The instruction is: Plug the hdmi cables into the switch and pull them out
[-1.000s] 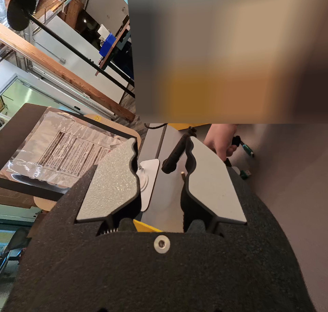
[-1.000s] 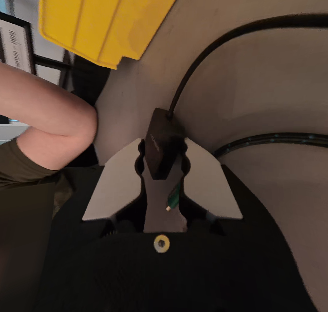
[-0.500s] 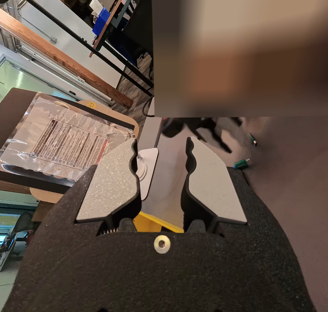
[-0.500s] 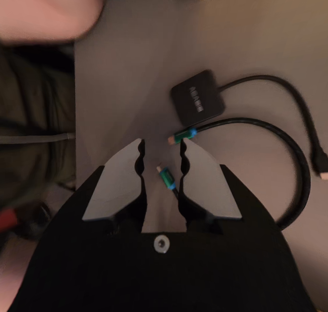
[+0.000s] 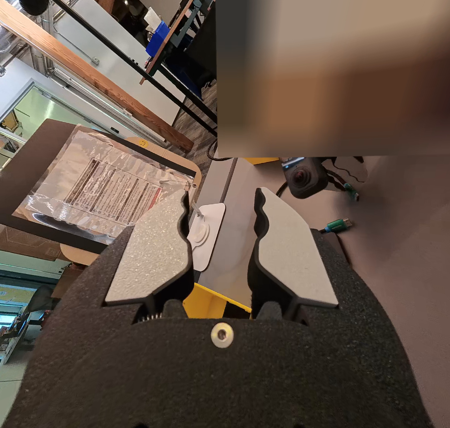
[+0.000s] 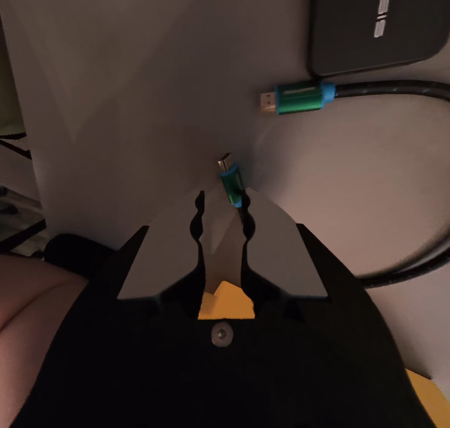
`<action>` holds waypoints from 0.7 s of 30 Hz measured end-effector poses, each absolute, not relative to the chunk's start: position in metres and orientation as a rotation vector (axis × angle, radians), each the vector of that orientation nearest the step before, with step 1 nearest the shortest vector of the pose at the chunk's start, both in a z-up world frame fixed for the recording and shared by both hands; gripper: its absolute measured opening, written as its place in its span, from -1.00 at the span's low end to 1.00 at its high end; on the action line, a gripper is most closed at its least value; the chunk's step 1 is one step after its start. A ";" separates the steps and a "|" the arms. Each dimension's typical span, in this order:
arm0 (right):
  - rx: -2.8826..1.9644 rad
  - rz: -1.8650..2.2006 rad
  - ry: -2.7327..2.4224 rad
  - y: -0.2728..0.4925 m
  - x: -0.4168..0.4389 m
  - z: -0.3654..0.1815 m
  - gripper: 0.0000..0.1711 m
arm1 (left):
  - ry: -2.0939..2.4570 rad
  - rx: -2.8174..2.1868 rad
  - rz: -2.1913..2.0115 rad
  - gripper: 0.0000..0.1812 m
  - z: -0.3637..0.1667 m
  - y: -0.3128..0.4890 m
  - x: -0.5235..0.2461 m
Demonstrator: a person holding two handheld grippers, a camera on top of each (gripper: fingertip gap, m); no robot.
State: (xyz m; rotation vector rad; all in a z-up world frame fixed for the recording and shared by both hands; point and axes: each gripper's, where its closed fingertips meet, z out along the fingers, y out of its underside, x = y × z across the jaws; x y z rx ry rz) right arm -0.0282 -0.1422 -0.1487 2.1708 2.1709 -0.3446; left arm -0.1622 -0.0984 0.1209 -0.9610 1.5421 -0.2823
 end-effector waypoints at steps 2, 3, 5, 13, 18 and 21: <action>2.169 -0.287 2.152 -0.140 -0.027 -0.155 -0.54 | 1.544 -0.961 -0.285 -0.44 0.121 -0.098 -0.162; 2.165 -0.237 2.142 -0.138 -0.025 -0.161 -0.54 | 1.542 -0.964 -0.285 -0.44 0.121 -0.098 -0.161; 2.173 -0.226 2.176 -0.132 -0.029 -0.162 -0.76 | 1.535 -0.972 -0.287 -0.44 0.121 -0.096 -0.161; 2.304 -0.150 2.387 -0.102 -0.037 -0.126 -0.84 | 1.439 -1.048 -0.345 -0.47 0.131 -0.082 -0.156; 2.543 0.000 2.563 -0.078 -0.034 -0.066 -0.85 | 1.392 -1.206 -0.480 -0.47 0.125 -0.065 -0.146; 2.694 0.107 2.621 -0.066 -0.033 -0.034 -0.85 | 1.407 -1.314 -0.559 -0.47 0.112 -0.060 -0.132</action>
